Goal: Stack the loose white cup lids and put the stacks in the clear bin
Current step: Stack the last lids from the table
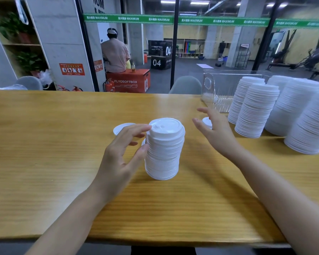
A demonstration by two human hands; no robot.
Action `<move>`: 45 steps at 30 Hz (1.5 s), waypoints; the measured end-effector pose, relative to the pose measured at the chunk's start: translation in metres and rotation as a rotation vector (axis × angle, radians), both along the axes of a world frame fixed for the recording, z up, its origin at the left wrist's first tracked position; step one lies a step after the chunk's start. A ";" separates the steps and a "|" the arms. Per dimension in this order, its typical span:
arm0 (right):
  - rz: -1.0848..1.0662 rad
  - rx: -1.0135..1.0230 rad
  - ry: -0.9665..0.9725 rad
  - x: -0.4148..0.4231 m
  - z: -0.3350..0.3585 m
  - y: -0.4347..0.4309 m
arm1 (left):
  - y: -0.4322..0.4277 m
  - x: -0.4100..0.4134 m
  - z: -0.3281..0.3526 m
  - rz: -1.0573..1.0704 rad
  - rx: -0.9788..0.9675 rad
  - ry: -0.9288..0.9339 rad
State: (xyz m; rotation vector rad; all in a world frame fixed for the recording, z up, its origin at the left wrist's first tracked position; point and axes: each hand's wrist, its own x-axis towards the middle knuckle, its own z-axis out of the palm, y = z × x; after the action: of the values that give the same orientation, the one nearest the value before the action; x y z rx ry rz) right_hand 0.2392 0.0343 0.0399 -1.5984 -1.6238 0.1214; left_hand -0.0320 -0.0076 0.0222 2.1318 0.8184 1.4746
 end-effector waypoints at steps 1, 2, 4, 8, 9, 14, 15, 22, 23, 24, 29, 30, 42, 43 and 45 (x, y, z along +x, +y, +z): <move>-0.056 -0.044 -0.037 0.005 -0.004 0.009 | 0.000 0.000 0.000 -0.001 -0.001 -0.001; -0.115 -0.094 -0.080 0.010 -0.008 0.017 | 0.000 0.000 0.000 -0.001 -0.001 0.000; -0.223 -0.184 -0.162 0.021 -0.018 0.031 | 0.000 0.000 0.000 0.001 0.000 0.002; -0.362 -0.340 -0.201 0.040 -0.035 0.048 | -0.002 0.000 0.002 0.006 -0.002 0.005; -0.389 -0.368 -0.198 0.043 -0.037 0.049 | -0.002 0.000 0.002 0.006 -0.003 0.006; -0.429 -0.441 -0.211 0.051 -0.033 0.056 | -0.002 -0.001 0.001 0.007 0.002 0.017; -0.430 -0.451 -0.215 0.051 -0.033 0.057 | -0.002 -0.001 0.001 0.007 0.004 0.017; -0.409 -0.434 -0.257 0.053 -0.034 0.055 | -0.001 -0.001 0.001 0.011 0.010 0.018; -0.405 -0.428 -0.266 0.052 -0.034 0.054 | -0.002 -0.001 0.001 0.010 0.008 0.016; -0.397 -0.418 -0.271 0.051 -0.034 0.053 | -0.002 -0.001 0.001 0.010 0.006 0.014; -0.295 -0.330 -0.164 0.036 -0.022 0.043 | -0.002 -0.001 0.002 0.012 0.005 0.016; -0.243 -0.293 -0.100 0.032 -0.017 0.040 | -0.002 -0.001 0.002 0.011 0.004 0.015; 0.476 -0.075 0.019 -0.038 0.039 -0.049 | -0.003 0.000 0.002 0.015 -0.059 -0.053; 0.479 -0.088 0.008 -0.038 0.038 -0.050 | -0.004 0.000 0.002 0.015 -0.061 -0.054; 0.482 -0.098 -0.020 -0.038 0.039 -0.053 | -0.004 0.000 0.002 0.017 -0.067 -0.053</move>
State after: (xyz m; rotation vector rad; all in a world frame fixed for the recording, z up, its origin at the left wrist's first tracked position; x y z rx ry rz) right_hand 0.2008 -0.0184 0.0788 -1.2504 -2.0181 0.4420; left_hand -0.0325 -0.0112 0.0239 2.0331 0.8566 1.4848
